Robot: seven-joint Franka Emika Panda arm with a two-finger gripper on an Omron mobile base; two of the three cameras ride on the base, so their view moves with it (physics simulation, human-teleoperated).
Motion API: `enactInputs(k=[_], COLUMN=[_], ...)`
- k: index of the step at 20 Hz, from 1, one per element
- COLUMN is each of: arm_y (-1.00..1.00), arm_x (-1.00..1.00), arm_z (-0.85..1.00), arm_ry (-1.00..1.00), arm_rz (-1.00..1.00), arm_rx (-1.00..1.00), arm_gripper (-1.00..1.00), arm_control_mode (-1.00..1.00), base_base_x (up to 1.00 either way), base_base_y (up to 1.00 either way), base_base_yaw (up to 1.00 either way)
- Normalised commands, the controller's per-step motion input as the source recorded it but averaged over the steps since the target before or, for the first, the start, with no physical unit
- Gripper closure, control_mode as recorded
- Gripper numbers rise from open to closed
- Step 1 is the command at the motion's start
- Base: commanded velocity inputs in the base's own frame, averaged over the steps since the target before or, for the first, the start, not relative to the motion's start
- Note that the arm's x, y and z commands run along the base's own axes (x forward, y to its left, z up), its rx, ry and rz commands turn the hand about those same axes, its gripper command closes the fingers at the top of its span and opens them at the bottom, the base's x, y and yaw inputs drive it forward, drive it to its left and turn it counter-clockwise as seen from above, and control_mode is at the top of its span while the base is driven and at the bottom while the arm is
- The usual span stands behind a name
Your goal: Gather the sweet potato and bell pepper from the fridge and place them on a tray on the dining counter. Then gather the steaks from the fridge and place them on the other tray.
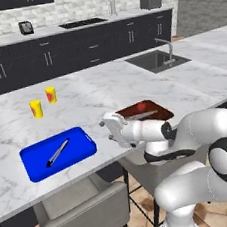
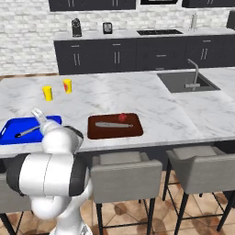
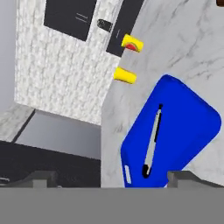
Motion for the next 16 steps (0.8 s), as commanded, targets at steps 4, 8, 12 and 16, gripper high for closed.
enactInputs(k=[4, 8, 12, 16], arm_y=[-0.08, -0.11, -0.04, -0.01], arm_x=[0.10, 0.00, 0.00, 0.00], arm_z=[1.00, 1.00, 1.00, 1.00], arm_ry=[0.41, 0.24, 0.25, 0.24], arm_rz=[0.14, 0.06, -0.02, -0.18], arm_rx=[0.50, 0.22, 0.03, -0.06], arm_gripper=[-1.00, -1.00, -1.00, -1.00], arm_control_mode=[-1.00, -1.00, -1.00, -1.00], base_base_x=[0.00, 0.00, 0.00, 0.00], base_base_y=[0.00, 0.00, 0.00, 0.00], base_base_yaw=[0.00, 0.00, 0.00, 0.00])
